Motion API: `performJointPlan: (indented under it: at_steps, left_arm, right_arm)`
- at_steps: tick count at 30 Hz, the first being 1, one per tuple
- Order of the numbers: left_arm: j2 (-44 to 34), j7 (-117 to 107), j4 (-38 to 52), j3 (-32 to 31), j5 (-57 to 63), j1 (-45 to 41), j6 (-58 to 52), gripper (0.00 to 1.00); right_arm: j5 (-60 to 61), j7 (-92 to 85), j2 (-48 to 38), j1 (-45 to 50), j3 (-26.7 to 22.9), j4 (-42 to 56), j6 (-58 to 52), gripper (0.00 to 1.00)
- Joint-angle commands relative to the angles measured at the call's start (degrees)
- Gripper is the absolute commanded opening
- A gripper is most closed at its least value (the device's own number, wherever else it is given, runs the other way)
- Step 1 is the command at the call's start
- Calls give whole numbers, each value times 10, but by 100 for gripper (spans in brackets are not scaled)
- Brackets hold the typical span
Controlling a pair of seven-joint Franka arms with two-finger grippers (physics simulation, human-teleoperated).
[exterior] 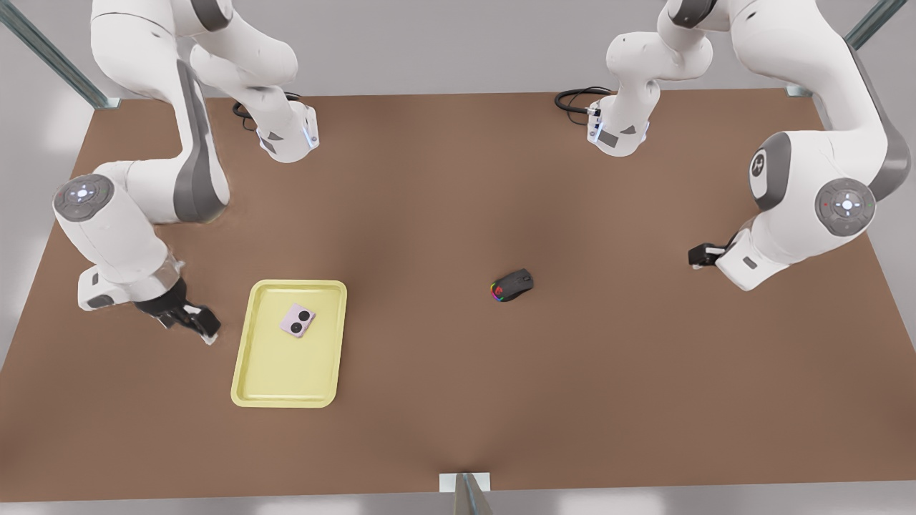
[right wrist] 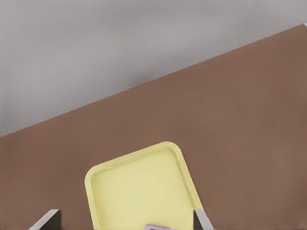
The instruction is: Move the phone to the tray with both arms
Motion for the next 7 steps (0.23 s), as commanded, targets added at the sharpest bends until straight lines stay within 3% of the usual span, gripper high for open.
performJointPlan:
  at_steps: [1, 7]
  left_arm:
    - [0, -4, 1, 0, 1, 0, 1, 100]
    - [17, -6, 17, 0, 2, 1, 1, 100]
  right_arm:
    - [18, -270, -8, -7, -13, 45, -296, 100]
    - [25, -265, 12, -10, -13, 77, -288, 100]
